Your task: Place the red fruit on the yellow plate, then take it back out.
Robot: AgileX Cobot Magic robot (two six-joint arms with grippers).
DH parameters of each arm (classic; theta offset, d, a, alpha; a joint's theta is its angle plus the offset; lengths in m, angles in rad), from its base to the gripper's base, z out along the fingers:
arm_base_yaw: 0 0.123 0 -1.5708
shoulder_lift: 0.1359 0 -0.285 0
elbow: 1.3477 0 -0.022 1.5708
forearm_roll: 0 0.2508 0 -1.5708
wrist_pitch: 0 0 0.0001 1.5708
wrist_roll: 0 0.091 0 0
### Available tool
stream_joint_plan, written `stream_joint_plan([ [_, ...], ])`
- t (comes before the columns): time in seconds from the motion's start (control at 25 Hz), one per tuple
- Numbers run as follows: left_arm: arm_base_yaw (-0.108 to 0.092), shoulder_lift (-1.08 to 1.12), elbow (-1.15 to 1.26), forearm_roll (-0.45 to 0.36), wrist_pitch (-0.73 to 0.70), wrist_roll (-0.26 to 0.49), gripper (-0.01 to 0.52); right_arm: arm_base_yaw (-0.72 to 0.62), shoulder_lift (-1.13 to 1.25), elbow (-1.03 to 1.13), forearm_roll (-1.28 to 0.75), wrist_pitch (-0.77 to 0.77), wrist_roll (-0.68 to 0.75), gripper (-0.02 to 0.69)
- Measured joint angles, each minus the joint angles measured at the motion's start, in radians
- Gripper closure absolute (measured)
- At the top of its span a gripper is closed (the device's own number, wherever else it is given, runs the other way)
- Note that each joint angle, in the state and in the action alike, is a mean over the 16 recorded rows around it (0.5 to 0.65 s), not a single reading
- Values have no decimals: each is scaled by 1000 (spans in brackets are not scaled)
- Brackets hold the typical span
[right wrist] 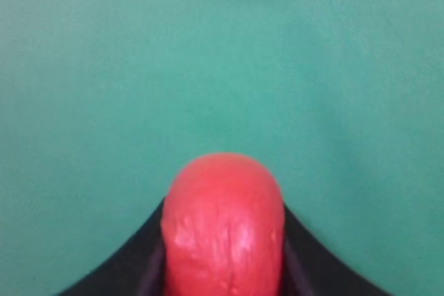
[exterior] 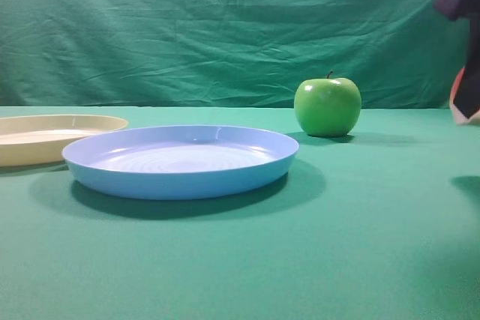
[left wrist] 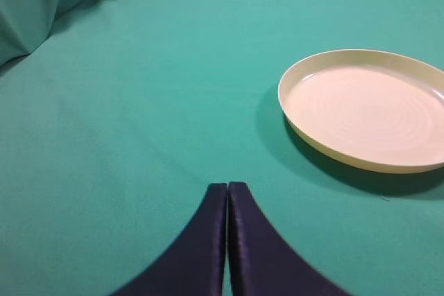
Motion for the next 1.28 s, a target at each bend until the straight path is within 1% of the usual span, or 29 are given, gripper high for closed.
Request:
stream_joint_plan([
  [0.16, 0, 0, 0, 0, 0, 0, 514, 0, 16, -16, 0, 21, -1, 182],
  [0.28, 0, 0, 0, 0, 0, 0, 514, 0, 16, -47, 0, 67, -1, 95],
  [0.36, 0, 0, 0, 0, 0, 0, 514, 0, 12, -78, 0, 110, -2, 50],
  [0.48, 0, 0, 0, 0, 0, 0, 514, 0, -4, -136, 0, 188, -2, 13],
  [0.56, 0, 0, 0, 0, 0, 0, 514, 0, -23, -178, 0, 245, -2, 18],
  [0.64, 0, 0, 0, 0, 0, 0, 514, 0, -50, -220, 1, 302, -2, 46],
  [0.72, 0, 0, 0, 0, 0, 0, 514, 0, -85, -258, 3, 356, -2, 92],
  [0.84, 0, 0, 0, 0, 0, 0, 514, 0, -153, -302, 9, 426, -2, 200],
  [1.12, 0, 0, 0, 0, 0, 0, 514, 0, -358, -340, 35, 534, -2, 488],
  [1.2, 0, 0, 0, 0, 0, 0, 514, 0, -420, -340, 47, 562, -1, 556],
  [1.28, 0, 0, 0, 0, 0, 0, 514, 0, -479, -340, 63, 592, -1, 609],
])
